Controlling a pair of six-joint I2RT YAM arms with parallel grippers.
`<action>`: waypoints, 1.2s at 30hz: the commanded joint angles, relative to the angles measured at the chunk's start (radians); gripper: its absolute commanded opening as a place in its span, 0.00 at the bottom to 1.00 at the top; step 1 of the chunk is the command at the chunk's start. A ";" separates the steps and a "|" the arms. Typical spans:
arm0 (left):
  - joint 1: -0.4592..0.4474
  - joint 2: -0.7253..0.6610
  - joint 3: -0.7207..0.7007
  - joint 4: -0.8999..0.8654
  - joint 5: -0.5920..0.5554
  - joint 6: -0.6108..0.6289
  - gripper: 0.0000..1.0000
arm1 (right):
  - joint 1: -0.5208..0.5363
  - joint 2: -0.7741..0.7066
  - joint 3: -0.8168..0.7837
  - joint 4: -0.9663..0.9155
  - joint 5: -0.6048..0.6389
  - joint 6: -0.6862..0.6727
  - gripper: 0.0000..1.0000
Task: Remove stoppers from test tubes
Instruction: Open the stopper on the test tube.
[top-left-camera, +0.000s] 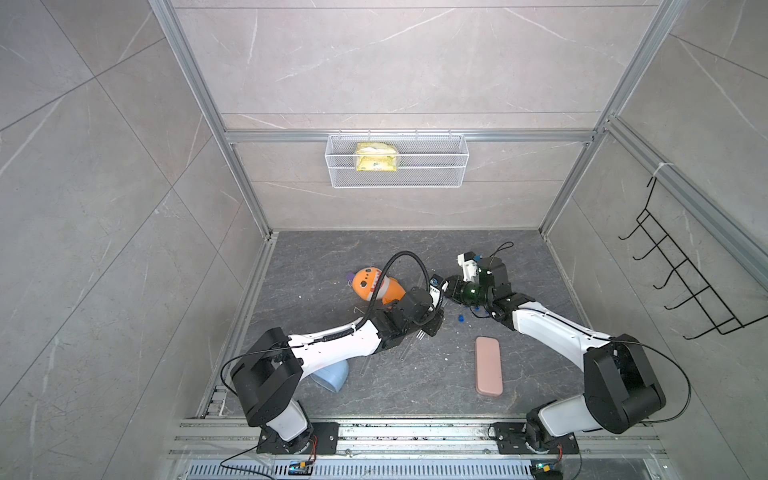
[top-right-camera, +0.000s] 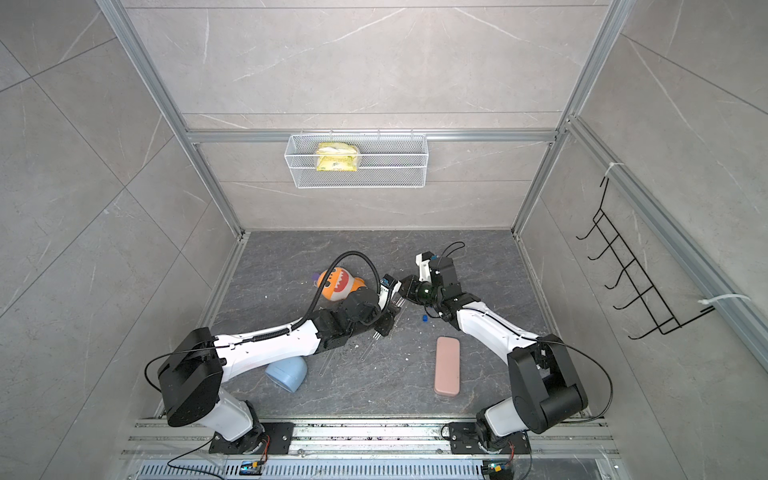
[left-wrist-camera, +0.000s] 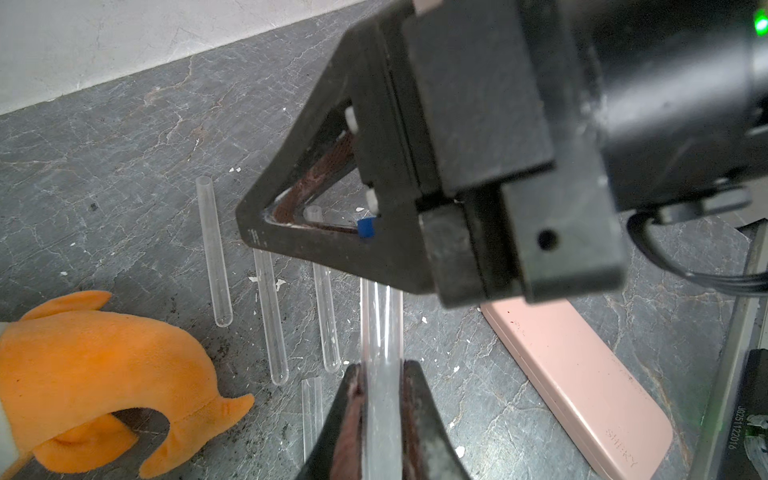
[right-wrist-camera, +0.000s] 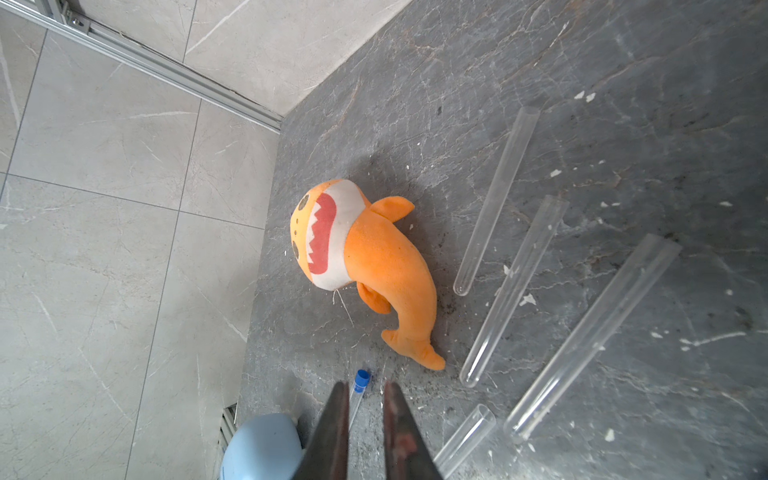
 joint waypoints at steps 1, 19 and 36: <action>0.003 -0.023 0.010 0.062 -0.018 0.008 0.00 | 0.001 -0.004 -0.002 -0.014 0.014 -0.005 0.15; 0.002 -0.011 -0.042 0.070 -0.005 -0.024 0.00 | -0.016 -0.019 -0.011 0.050 0.044 0.044 0.00; 0.012 0.036 -0.082 0.093 -0.009 -0.048 0.00 | -0.036 -0.007 -0.007 0.139 -0.022 0.146 0.00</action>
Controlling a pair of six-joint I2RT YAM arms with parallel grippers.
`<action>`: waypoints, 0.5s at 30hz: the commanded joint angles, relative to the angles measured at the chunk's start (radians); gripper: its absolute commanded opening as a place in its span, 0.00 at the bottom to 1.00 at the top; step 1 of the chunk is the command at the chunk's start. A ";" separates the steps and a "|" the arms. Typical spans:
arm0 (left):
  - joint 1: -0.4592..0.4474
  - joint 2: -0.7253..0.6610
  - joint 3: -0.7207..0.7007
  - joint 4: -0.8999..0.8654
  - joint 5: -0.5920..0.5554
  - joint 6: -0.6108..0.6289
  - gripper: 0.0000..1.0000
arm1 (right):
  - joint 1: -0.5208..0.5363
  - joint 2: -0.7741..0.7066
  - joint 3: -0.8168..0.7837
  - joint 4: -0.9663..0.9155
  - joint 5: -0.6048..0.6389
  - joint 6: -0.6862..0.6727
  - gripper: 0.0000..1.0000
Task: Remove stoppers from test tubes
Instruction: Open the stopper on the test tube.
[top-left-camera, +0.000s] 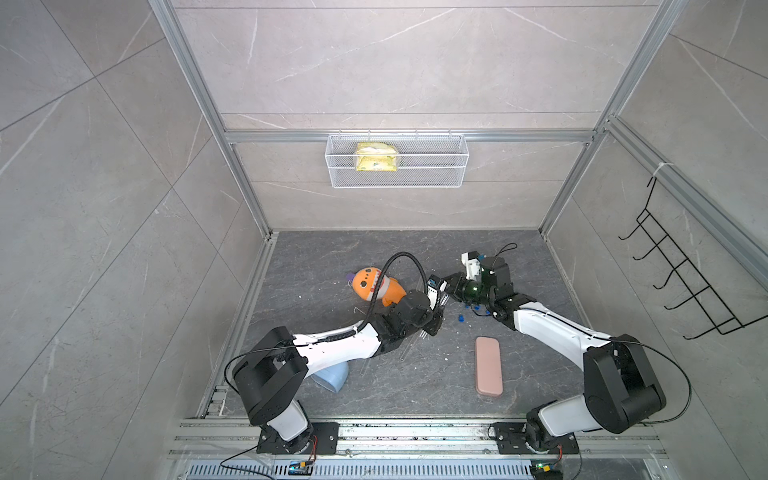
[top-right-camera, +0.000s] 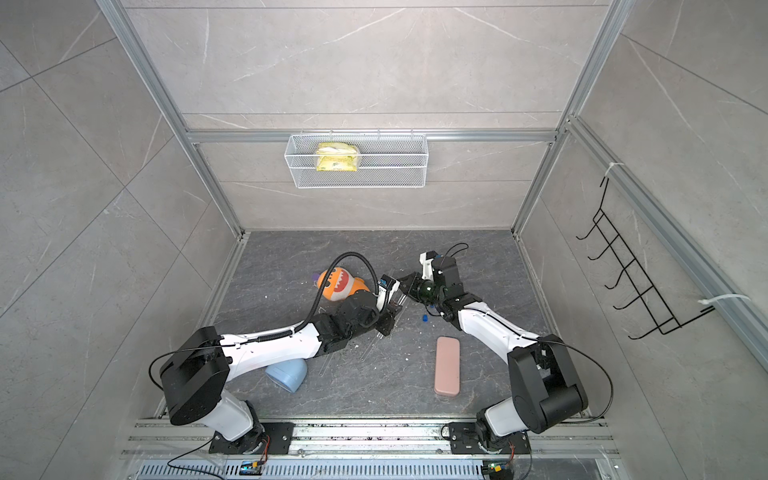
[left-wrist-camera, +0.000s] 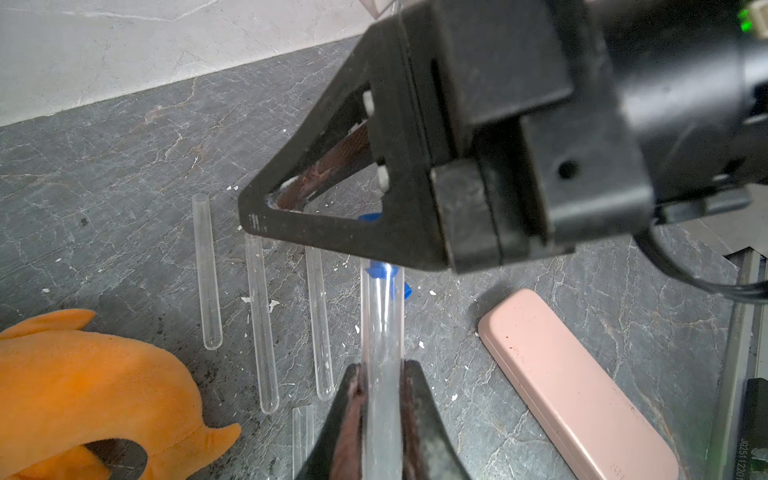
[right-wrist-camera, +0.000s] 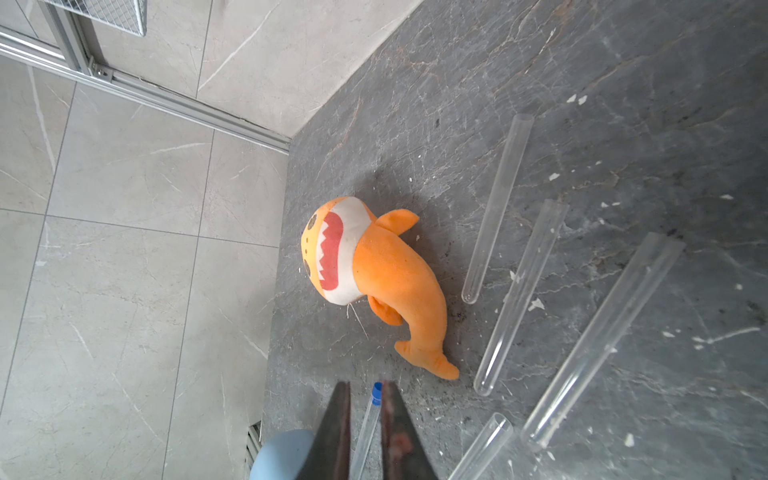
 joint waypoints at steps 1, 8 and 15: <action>0.008 0.021 -0.019 -0.062 -0.010 -0.021 0.00 | -0.016 -0.003 0.005 0.087 -0.013 0.043 0.00; 0.005 0.002 -0.002 -0.079 0.009 -0.027 0.00 | -0.013 -0.001 0.040 -0.029 0.095 -0.091 0.00; -0.001 -0.007 0.016 -0.088 0.032 -0.029 0.00 | -0.007 0.016 0.048 -0.074 0.200 -0.180 0.00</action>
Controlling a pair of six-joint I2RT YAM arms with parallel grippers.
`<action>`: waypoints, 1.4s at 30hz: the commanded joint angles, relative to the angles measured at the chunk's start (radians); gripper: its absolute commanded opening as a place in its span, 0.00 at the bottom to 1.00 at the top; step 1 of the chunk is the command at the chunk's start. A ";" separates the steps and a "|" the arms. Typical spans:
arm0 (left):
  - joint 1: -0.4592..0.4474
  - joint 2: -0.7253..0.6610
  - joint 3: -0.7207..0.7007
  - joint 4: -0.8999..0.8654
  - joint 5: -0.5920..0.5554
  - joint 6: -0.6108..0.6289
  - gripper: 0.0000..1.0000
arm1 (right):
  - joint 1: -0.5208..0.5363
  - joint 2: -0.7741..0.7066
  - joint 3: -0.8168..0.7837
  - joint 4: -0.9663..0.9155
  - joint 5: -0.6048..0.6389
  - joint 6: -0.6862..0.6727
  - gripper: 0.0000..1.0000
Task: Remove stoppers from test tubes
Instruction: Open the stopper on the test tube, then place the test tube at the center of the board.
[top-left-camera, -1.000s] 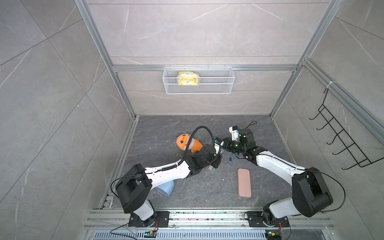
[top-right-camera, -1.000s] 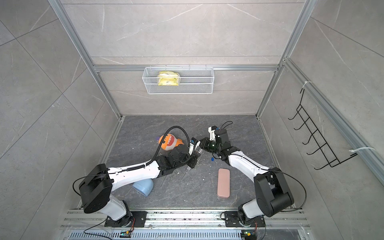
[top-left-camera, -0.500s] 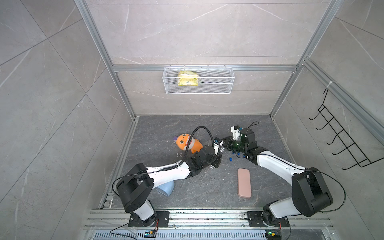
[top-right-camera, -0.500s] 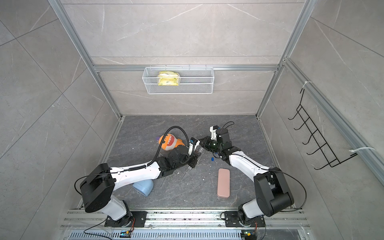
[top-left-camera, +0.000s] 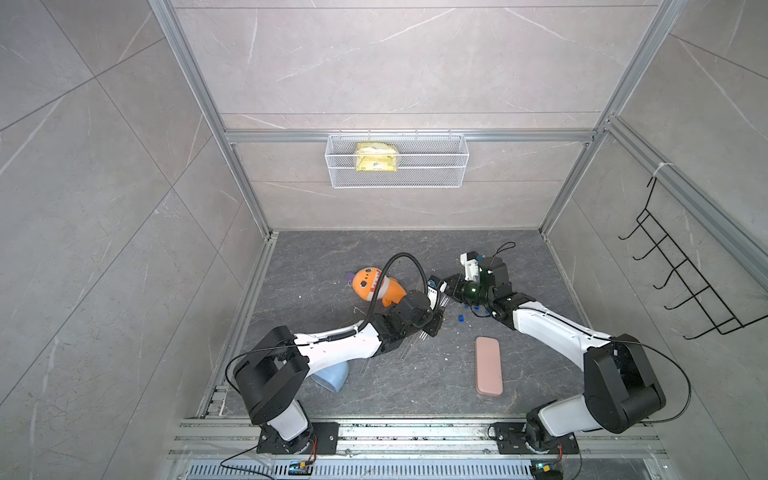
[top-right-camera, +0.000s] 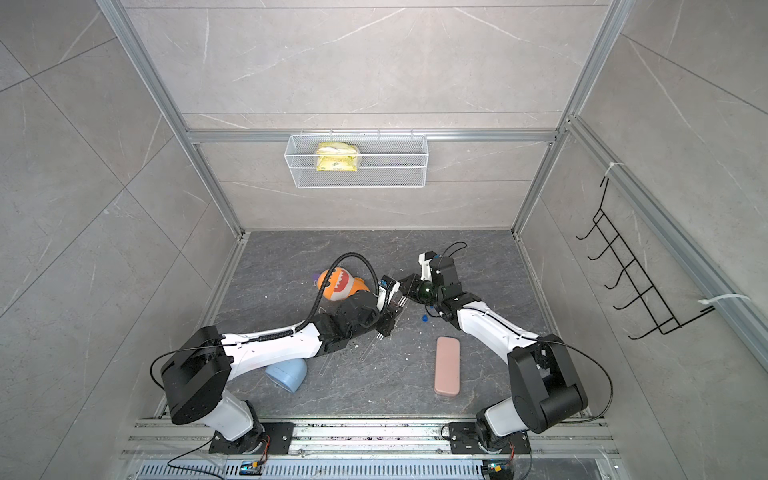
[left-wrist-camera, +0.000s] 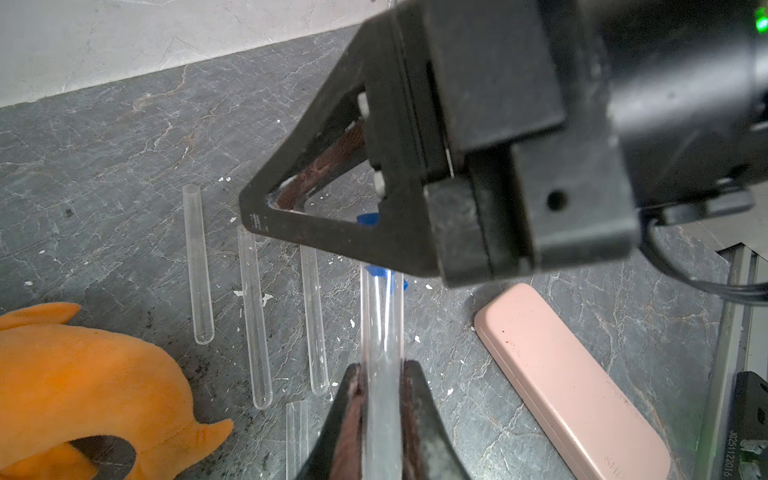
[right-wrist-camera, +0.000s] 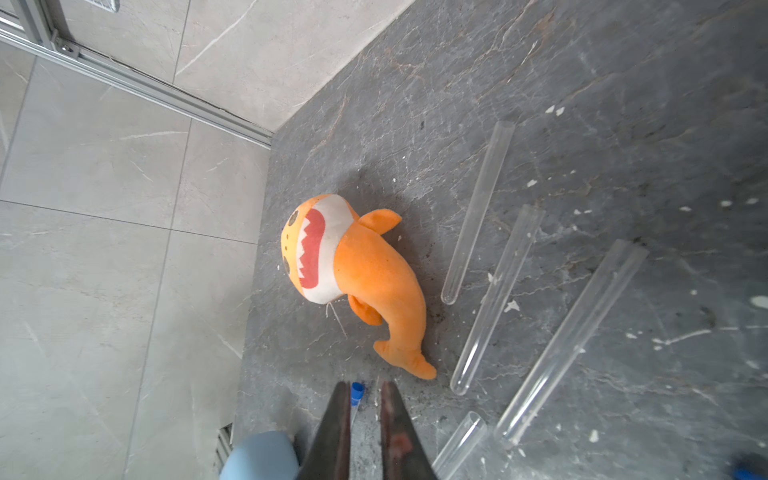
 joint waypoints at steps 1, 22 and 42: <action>-0.001 -0.009 0.016 -0.074 0.010 -0.015 0.00 | -0.020 0.017 0.032 -0.010 0.144 -0.080 0.00; -0.001 0.151 0.036 -0.053 0.045 -0.049 0.00 | -0.146 -0.099 0.041 -0.125 0.176 -0.159 0.00; -0.045 0.347 0.131 -0.139 0.007 -0.065 0.17 | -0.227 0.008 0.032 -0.182 0.316 -0.184 0.00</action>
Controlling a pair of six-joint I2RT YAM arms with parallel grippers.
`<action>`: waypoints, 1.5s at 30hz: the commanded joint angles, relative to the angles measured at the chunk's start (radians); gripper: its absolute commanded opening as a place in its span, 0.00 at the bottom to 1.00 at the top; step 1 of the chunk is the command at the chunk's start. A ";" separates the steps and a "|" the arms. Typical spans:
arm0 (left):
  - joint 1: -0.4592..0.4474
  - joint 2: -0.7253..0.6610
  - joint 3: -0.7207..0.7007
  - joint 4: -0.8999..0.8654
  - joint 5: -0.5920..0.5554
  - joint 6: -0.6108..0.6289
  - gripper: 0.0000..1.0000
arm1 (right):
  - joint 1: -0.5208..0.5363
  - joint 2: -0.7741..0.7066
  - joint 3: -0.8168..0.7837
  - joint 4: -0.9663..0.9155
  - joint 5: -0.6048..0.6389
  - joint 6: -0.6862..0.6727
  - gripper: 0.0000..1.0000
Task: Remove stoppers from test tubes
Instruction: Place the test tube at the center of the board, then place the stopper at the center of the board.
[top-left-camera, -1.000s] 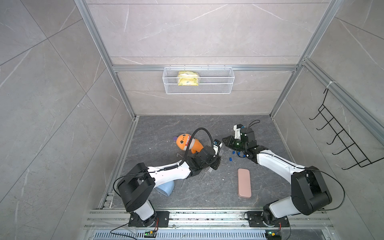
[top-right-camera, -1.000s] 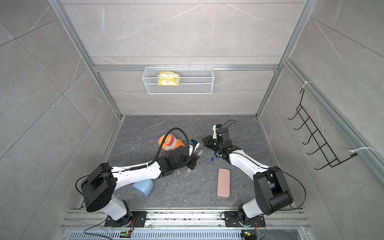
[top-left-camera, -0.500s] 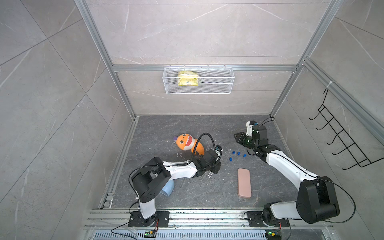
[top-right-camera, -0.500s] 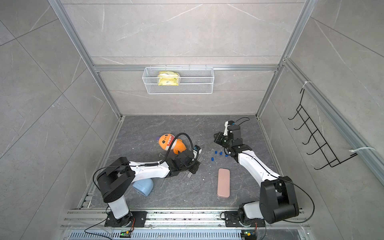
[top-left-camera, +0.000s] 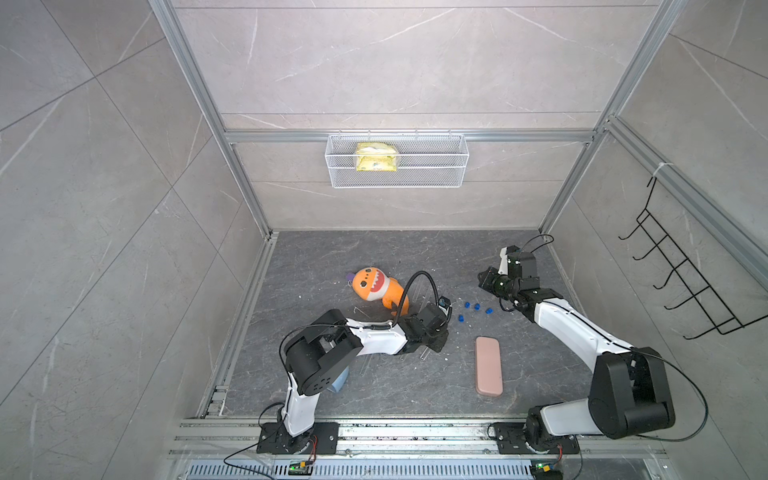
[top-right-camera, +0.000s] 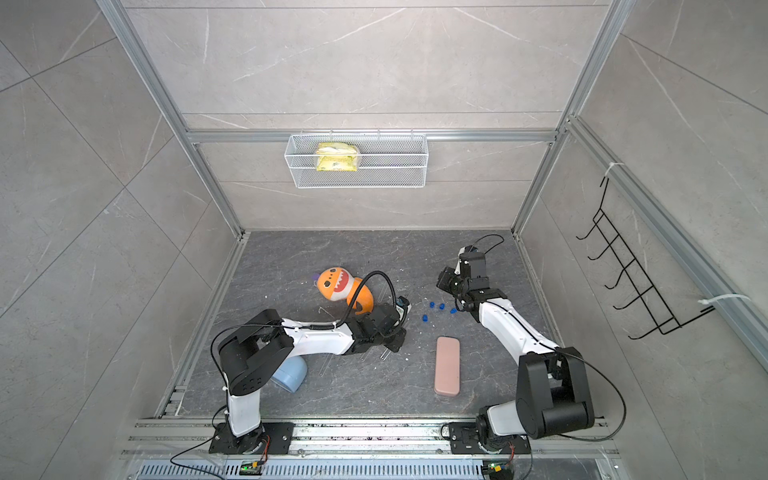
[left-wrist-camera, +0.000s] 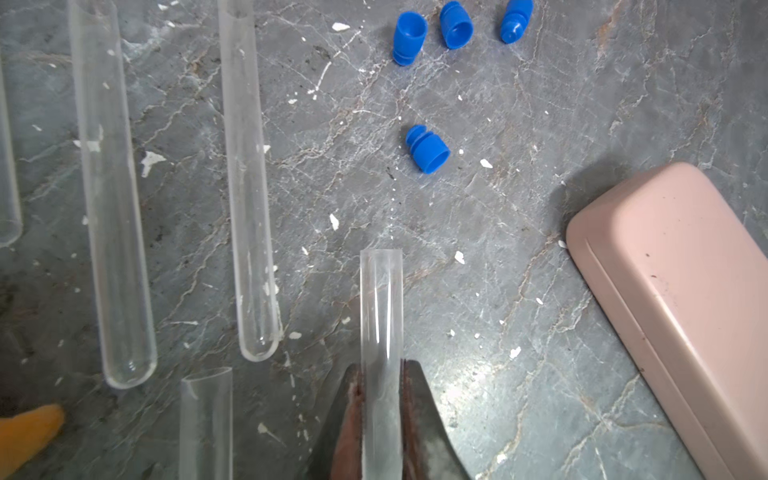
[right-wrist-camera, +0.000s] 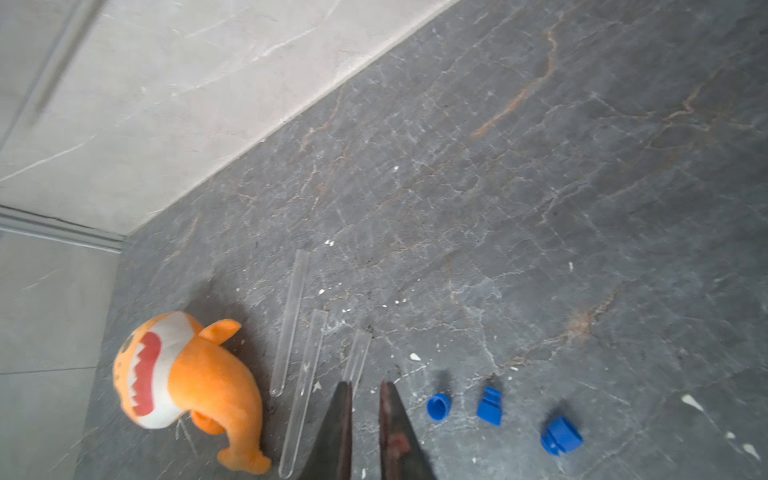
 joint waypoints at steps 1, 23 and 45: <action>-0.007 0.022 0.026 -0.031 -0.021 -0.005 0.19 | -0.002 0.053 0.013 -0.001 0.060 0.003 0.00; -0.022 -0.202 0.023 -0.109 -0.075 0.061 0.48 | -0.003 0.331 0.137 0.035 0.204 0.025 0.04; -0.013 -0.514 -0.100 -0.211 -0.302 0.061 0.51 | 0.009 0.399 0.177 -0.056 0.330 0.015 0.14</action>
